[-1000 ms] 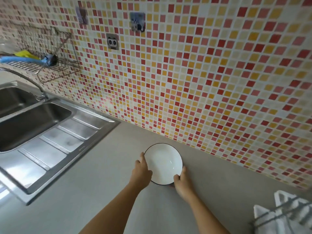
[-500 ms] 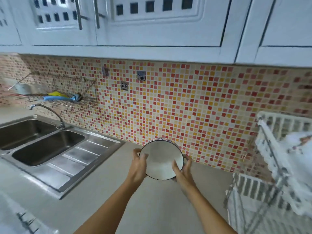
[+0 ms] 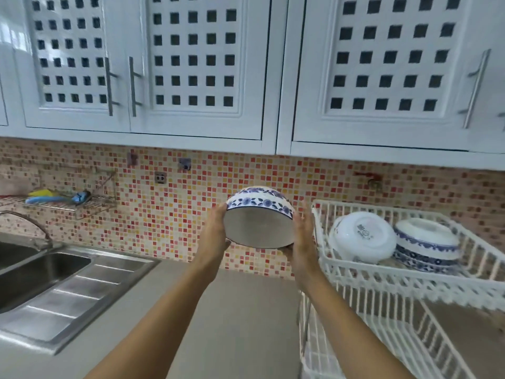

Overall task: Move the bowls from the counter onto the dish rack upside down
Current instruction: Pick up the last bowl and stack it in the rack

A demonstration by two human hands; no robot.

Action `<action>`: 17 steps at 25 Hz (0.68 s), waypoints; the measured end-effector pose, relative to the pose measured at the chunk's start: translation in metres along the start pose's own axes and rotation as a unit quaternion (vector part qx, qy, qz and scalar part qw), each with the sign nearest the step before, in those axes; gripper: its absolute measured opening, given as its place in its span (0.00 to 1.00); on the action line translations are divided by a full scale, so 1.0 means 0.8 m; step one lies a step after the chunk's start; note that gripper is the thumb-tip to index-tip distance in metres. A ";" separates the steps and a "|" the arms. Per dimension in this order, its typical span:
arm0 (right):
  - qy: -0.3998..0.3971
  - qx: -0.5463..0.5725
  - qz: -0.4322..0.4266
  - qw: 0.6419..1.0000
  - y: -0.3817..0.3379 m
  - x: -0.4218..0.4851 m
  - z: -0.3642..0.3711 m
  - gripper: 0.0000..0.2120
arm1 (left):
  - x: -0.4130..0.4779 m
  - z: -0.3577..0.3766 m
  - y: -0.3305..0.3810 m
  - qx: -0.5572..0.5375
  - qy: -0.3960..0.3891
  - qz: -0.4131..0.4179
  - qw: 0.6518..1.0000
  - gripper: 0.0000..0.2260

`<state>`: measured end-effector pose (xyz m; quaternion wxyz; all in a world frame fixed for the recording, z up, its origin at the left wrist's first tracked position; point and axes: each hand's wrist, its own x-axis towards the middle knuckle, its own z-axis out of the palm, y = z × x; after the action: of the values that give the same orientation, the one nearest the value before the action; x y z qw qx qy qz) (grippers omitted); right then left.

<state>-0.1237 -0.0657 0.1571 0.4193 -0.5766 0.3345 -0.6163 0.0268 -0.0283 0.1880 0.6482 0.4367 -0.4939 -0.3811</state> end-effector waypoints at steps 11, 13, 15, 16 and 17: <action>-0.065 -0.090 -0.067 0.992 -0.121 0.005 -0.288 0.54 | -0.011 0.227 0.060 0.089 -0.257 0.108 0.956 0.33; -0.081 -0.152 -0.074 0.982 -0.132 0.002 -0.349 0.55 | -0.010 0.273 0.061 0.151 -0.294 0.108 0.938 0.32; -0.095 -0.184 -0.078 0.975 -0.136 0.002 -0.394 0.59 | -0.003 0.307 0.055 0.185 -0.347 0.138 0.909 0.35; -0.097 -0.197 -0.078 0.972 -0.135 0.005 -0.418 0.60 | 0.002 0.326 0.050 0.210 -0.373 0.145 0.892 0.38; -0.098 -0.212 -0.081 0.969 -0.135 0.009 -0.438 0.60 | 0.008 0.343 0.044 0.233 -0.391 0.140 0.879 0.43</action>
<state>-0.4850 -0.0512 0.2179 0.2663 -0.7353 0.3670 -0.5037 -0.2366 -0.0748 0.2587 0.3286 0.3168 -0.8376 -0.3003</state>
